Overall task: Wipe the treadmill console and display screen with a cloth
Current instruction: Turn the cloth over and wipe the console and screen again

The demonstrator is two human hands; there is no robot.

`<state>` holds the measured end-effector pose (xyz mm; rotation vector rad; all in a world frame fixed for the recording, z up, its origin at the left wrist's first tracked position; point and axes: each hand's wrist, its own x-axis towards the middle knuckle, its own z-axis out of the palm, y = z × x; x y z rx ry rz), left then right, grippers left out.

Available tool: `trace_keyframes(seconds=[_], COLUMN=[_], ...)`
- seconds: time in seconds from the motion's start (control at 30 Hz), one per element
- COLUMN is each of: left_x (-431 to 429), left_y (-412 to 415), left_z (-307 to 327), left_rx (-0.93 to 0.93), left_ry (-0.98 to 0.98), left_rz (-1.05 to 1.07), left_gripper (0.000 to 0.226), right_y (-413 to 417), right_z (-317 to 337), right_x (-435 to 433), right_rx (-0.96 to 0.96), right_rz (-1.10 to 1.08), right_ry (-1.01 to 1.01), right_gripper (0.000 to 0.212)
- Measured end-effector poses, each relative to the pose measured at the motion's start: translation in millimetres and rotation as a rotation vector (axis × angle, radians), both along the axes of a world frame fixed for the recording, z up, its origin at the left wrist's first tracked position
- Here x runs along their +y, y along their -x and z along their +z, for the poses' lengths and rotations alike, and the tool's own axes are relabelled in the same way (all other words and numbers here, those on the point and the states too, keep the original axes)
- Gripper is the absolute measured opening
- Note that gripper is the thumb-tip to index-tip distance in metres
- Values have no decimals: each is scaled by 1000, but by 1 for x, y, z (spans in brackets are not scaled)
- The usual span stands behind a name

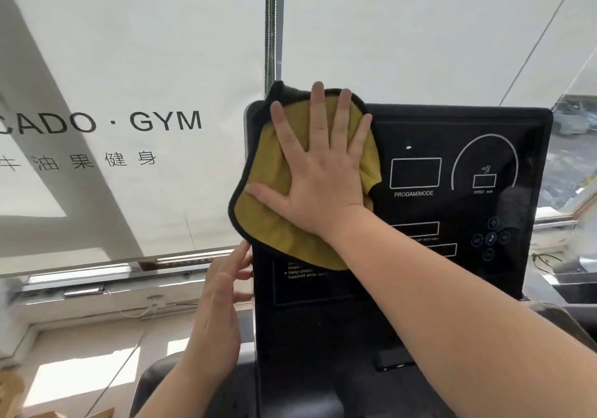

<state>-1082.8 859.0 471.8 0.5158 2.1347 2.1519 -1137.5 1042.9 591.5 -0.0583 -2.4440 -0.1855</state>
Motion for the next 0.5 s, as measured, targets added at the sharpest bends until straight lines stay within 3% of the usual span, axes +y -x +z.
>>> trace_keyframes(seconds=[0.2,0.37,0.5], left_x=[6,5,5], left_y=[-1,-1,-5], left_z=[-7,-5,-2], left_rx=[1,48,23], left_ry=[-49,11,5], left_rz=[41,6,-19], left_gripper=[98,96,97], right_y=[-15,-32,-22], right_z=[-19,-13,-9], right_x=[35,101,69], right_rx=[9,48,84], right_rz=[-5,-192,-225], right_ry=[-60,209,333], right_gripper=[107,107,108])
